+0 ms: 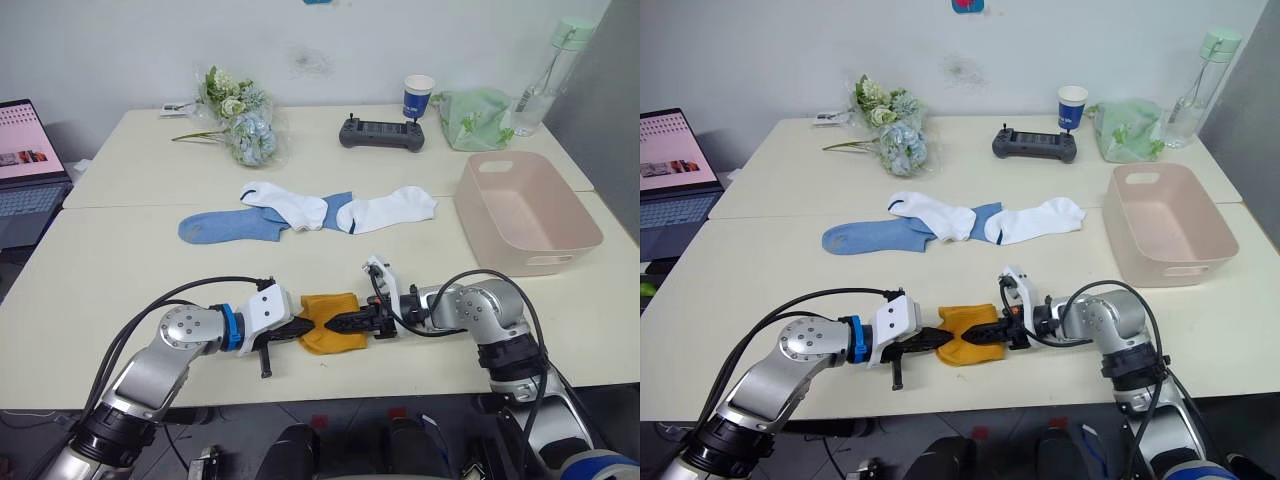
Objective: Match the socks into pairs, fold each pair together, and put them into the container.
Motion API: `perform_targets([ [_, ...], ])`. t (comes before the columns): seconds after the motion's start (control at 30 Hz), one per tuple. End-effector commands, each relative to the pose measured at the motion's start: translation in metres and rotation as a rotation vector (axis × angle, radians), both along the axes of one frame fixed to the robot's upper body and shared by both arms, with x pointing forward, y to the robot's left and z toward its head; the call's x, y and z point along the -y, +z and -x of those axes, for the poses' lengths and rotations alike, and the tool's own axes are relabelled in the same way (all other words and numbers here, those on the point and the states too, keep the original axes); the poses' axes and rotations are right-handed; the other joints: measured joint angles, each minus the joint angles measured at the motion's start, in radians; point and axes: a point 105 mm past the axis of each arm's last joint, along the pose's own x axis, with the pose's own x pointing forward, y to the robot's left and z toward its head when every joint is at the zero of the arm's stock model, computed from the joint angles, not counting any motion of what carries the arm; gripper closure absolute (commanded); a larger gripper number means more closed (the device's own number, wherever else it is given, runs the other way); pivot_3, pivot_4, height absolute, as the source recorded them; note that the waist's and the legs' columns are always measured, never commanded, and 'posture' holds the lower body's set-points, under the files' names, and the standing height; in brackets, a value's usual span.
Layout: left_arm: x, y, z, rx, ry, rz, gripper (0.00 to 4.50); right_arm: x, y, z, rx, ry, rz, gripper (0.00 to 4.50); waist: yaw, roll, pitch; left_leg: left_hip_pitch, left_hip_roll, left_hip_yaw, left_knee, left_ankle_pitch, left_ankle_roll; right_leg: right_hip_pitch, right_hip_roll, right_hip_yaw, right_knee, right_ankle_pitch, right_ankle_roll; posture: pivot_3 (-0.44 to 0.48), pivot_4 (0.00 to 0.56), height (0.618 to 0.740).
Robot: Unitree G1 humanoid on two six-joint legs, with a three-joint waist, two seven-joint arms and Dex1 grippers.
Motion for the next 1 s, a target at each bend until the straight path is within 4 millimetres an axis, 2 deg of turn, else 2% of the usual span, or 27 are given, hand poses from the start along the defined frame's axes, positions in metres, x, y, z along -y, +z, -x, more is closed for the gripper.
perform_targets([
  [0.03,-0.009,-0.007,-0.001,-0.029,0.044,-0.017,4.5,-0.001,0.005,-0.001,0.026,0.003,-0.015,3.64,0.0,0.0,0.0,0.0,0.0,0.0,0.0,0.0,0.0,0.0,0.0,0.0,0.0,0.0,0.0,0.0,0.15,0.74],
  [0.1,-0.009,-0.002,-0.002,-0.016,0.041,-0.013,4.5,0.0,0.009,-0.004,0.045,-0.006,-0.032,4.39,0.0,0.0,0.0,0.001,0.0,0.0,0.0,0.0,0.0,0.0,0.0,0.0,0.0,0.0,0.0,0.0,0.15,0.74],
  [0.13,-0.008,0.001,-0.003,-0.008,0.041,-0.002,4.5,0.0,0.011,-0.005,0.054,-0.01,-0.039,4.5,0.0,0.0,0.0,0.001,0.0,0.0,0.0,0.0,0.0,0.0,0.0,0.0,0.0,0.0,0.0,0.0,0.15,0.74],
  [0.23,0.002,0.032,-0.002,0.004,0.038,0.123,4.5,0.006,0.028,-0.012,0.103,-0.038,-0.08,4.5,0.0,0.0,0.0,0.0,0.0,0.0,0.0,0.0,0.0,0.0,0.0,0.0,0.0,0.0,0.0,0.0,0.15,0.74],
  [0.33,0.014,0.083,-0.002,-0.017,0.051,0.347,3.88,0.025,0.059,-0.024,0.222,-0.09,-0.097,4.5,0.005,-0.001,0.001,-0.005,-0.001,0.0,0.002,0.0,0.0,-0.004,0.0,0.0,0.0,0.0,0.0,0.0,0.15,0.74],
  [0.37,0.016,0.093,-0.001,-0.028,0.048,0.385,3.57,0.031,0.068,-0.027,0.275,-0.102,-0.093,4.5,0.009,-0.001,0.002,-0.008,-0.001,-0.001,0.003,0.0,0.0,-0.006,-0.001,-0.001,0.001,0.0,0.0,0.0,0.15,0.74],
  [0.4,0.017,0.099,0.0,-0.038,0.048,0.4,3.3,0.034,0.073,-0.028,0.306,-0.108,-0.09,4.5,0.01,-0.001,0.002,-0.009,-0.001,0.0,0.004,0.0,-0.001,-0.007,-0.001,-0.001,0.001,0.0,0.0,0.0,0.15,0.74],
  [0.5,0.028,0.126,-0.004,-0.004,0.021,0.447,2.28,0.063,0.107,-0.045,0.522,-0.198,-0.02,4.5,0.01,-0.001,0.001,-0.008,-0.001,0.0,0.003,0.0,0.0,-0.006,-0.001,-0.001,0.001,0.0,0.0,0.0,0.15,0.74],
  [0.57,0.034,0.139,-0.007,0.016,0.005,0.468,1.61,0.078,0.121,-0.054,0.628,-0.251,0.029,4.5,0.012,-0.002,0.002,-0.008,-0.001,0.001,0.003,0.0,-0.001,-0.005,-0.001,-0.001,0.0,0.0,0.0,0.0,0.15,0.74],
  [0.73,0.064,0.179,-0.028,0.14,-0.061,0.517,0.01,0.155,0.173,-0.087,1.048,-0.394,0.394,4.5,0.021,-0.003,0.003,-0.008,-0.001,0.003,0.003,0.0,-0.001,-0.005,-0.002,-0.001,0.0,0.0,0.0,0.0,0.15,0.74],
  [0.77,0.069,0.183,-0.031,0.151,-0.072,0.522,0.01,0.165,0.18,-0.09,1.09,-0.406,0.442,4.5,0.021,-0.003,0.003,-0.008,-0.002,0.004,0.004,0.001,-0.001,-0.005,-0.002,-0.001,0.0,0.0,0.001,0.0,0.15,0.74],
  [0.83,0.083,0.193,-0.04,0.193,-0.098,0.521,0.01,0.201,0.2,-0.102,1.225,-0.461,0.65,4.5,0.02,-0.004,0.003,-0.008,-0.001,0.006,0.003,0.001,-0.001,-0.004,-0.002,0.0,-0.001,0.0,0.001,0.0,0.15,0.74],
  [0.9,0.096,0.202,-0.048,0.225,-0.105,0.529,0.01,0.226,0.213,-0.108,1.326,-0.455,0.837,4.5,0.019,-0.005,0.004,-0.008,-0.001,0.008,0.003,0.001,-0.001,-0.005,-0.002,0.0,-0.002,0.0,0.001,0.0,0.15,0.74],
  [1.0,0.117,0.212,-0.048,0.228,-0.155,0.563,0.01,0.247,0.208,-0.115,1.389,-0.336,1.046,4.5,0.012,-0.005,0.004,-0.008,0.0,0.013,0.002,0.001,-0.001,-0.005,-0.002,0.0,-0.001,0.0,0.001,0.0,0.15,0.74],
])
